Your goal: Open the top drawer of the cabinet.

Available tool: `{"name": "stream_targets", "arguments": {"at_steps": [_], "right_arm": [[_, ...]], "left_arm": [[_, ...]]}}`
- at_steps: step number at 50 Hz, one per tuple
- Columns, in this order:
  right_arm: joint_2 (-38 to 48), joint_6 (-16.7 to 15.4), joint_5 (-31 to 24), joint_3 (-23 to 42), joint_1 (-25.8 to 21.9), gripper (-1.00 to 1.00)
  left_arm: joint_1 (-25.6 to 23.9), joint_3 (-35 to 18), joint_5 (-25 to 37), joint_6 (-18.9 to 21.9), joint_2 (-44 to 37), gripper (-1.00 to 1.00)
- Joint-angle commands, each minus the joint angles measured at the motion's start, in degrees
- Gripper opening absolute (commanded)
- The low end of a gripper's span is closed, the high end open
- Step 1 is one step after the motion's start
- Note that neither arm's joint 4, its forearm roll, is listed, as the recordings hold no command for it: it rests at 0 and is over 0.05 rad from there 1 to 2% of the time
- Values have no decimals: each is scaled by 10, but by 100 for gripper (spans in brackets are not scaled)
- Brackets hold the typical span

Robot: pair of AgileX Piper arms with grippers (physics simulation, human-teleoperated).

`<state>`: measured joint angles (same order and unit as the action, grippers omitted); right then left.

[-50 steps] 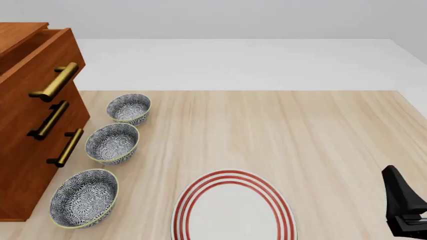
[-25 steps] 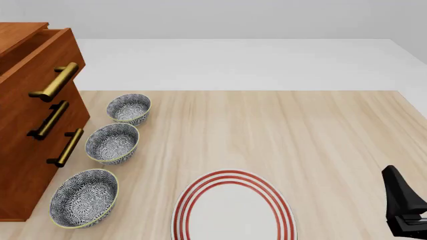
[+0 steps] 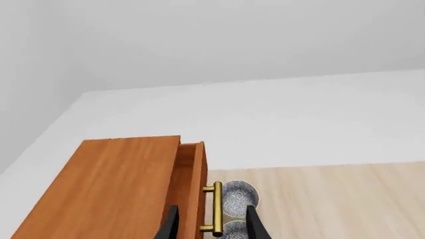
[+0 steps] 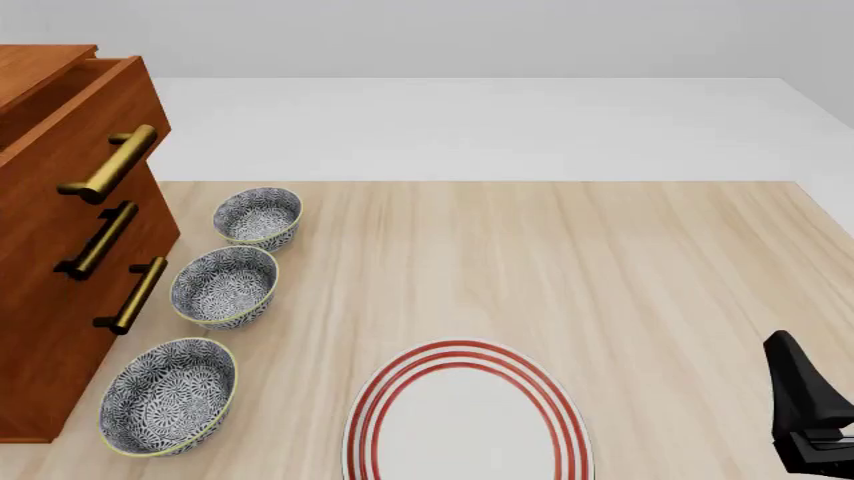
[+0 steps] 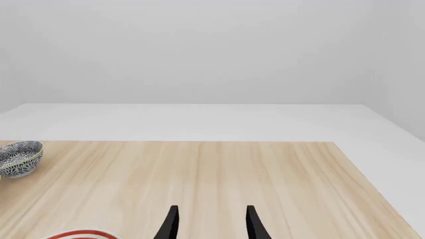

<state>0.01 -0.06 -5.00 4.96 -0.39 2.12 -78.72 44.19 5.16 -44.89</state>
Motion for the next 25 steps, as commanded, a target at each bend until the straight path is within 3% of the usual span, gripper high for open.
{"name": "stream_targets", "arguments": {"at_steps": [1, 15, 25], "right_arm": [[0, 0, 0, 0, 0, 100], [0, 0, 0, 0, 0, 100], [0, 0, 0, 0, 0, 100]], "left_arm": [[9, -14, 18, -42, -18, 100], [18, -14, 40, -89, -28, 100], [33, 32, 12, -104, -34, 100]]}}
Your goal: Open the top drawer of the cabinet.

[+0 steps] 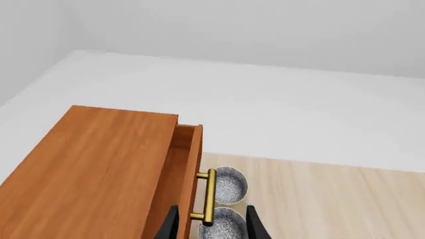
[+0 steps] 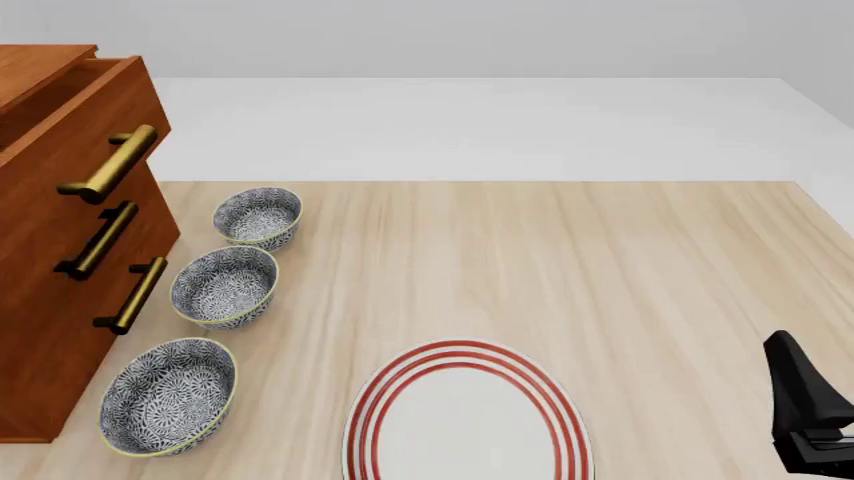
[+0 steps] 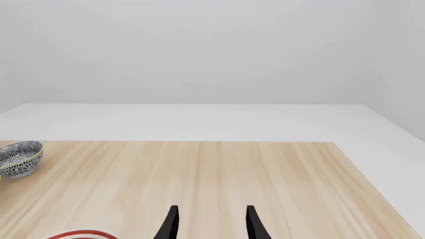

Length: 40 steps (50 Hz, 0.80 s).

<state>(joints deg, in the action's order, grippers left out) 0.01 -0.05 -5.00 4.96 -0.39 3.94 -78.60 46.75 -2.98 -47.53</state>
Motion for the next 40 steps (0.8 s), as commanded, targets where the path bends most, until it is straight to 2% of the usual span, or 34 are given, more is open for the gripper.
{"name": "stream_targets", "arguments": {"at_steps": [1, 2, 9, 21, 40], "right_arm": [[0, 0, 0, 0, 0, 100], [0, 0, 0, 0, 0, 100], [0, 0, 0, 0, 0, 100], [0, 0, 0, 0, 0, 100], [0, 0, 0, 0, 0, 100]], "left_arm": [[11, 36, -12, -32, -8, 100], [10, 48, -17, -25, -7, 100], [18, 64, -17, -43, -19, 100], [25, 56, -14, -49, -24, 100], [21, 83, -32, -61, -32, 100]]}}
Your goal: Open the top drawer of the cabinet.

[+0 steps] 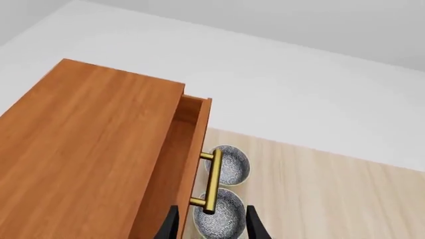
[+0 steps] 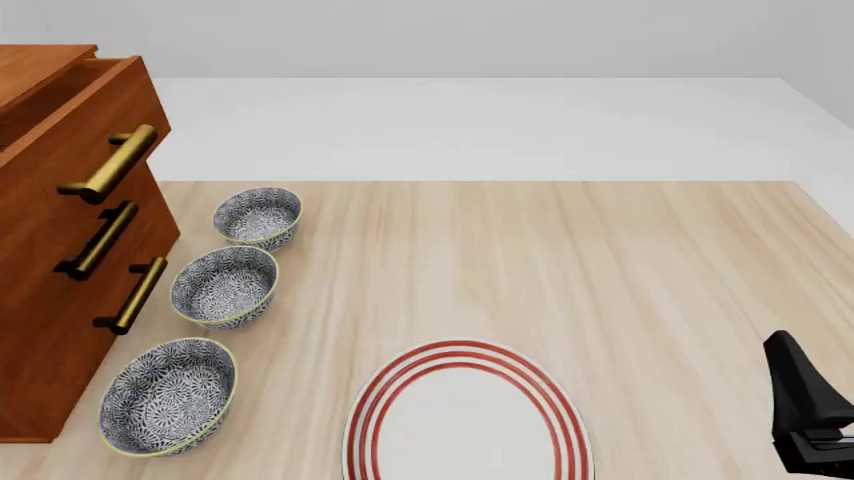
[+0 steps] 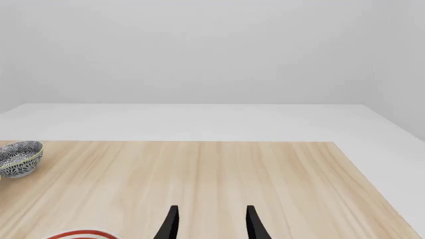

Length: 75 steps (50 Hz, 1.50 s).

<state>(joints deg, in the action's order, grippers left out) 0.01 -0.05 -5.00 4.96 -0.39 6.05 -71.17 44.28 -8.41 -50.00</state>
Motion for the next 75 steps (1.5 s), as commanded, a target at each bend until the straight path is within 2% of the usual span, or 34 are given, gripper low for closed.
{"name": "stream_targets", "arguments": {"at_steps": [1, 47, 75], "right_arm": [[0, 0, 0, 0, 0, 100], [0, 0, 0, 0, 0, 100], [0, 0, 0, 0, 0, 100]], "left_arm": [[0, 9, -8, -5, -7, 100], [19, 30, -42, 29, -49, 100], [29, 47, -68, 35, -74, 100]]}}
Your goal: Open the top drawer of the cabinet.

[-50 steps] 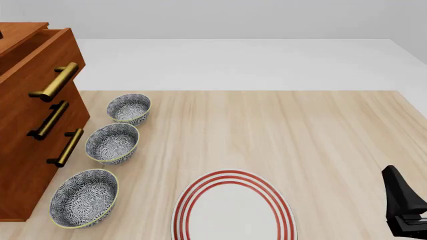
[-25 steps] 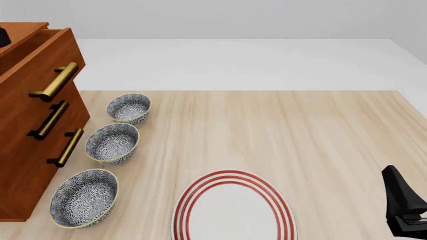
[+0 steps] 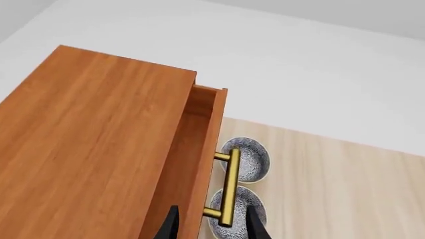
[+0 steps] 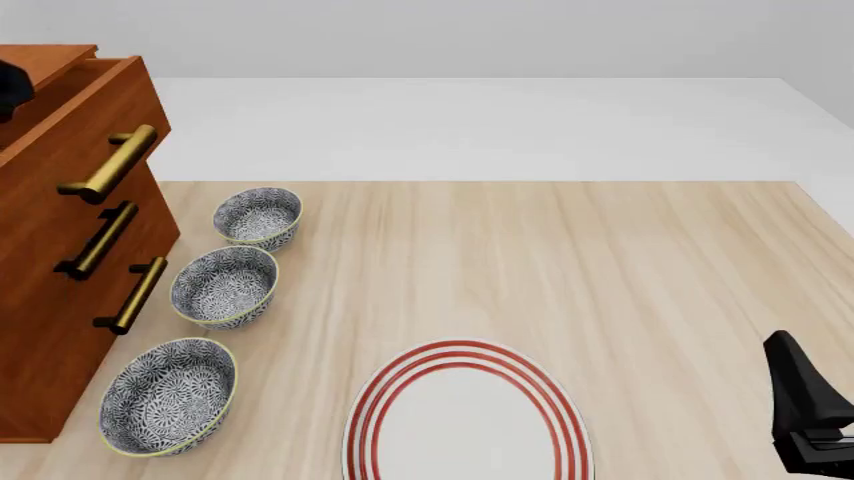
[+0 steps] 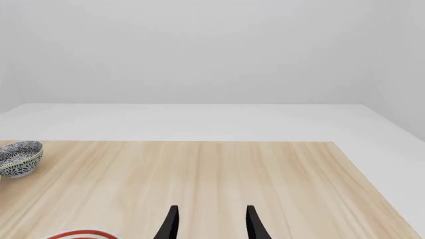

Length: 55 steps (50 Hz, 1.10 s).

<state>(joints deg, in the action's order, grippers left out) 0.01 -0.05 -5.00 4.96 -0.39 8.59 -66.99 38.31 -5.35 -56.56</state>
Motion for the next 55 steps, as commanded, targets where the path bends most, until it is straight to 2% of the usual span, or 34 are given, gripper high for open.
{"name": "stream_targets", "arguments": {"at_steps": [1, 55], "right_arm": [[0, 0, 0, 0, 0, 100], [0, 0, 0, 0, 0, 100]], "left_arm": [[3, 6, -8, 4, -9, 100], [16, 28, -39, 25, -49, 100]]}}
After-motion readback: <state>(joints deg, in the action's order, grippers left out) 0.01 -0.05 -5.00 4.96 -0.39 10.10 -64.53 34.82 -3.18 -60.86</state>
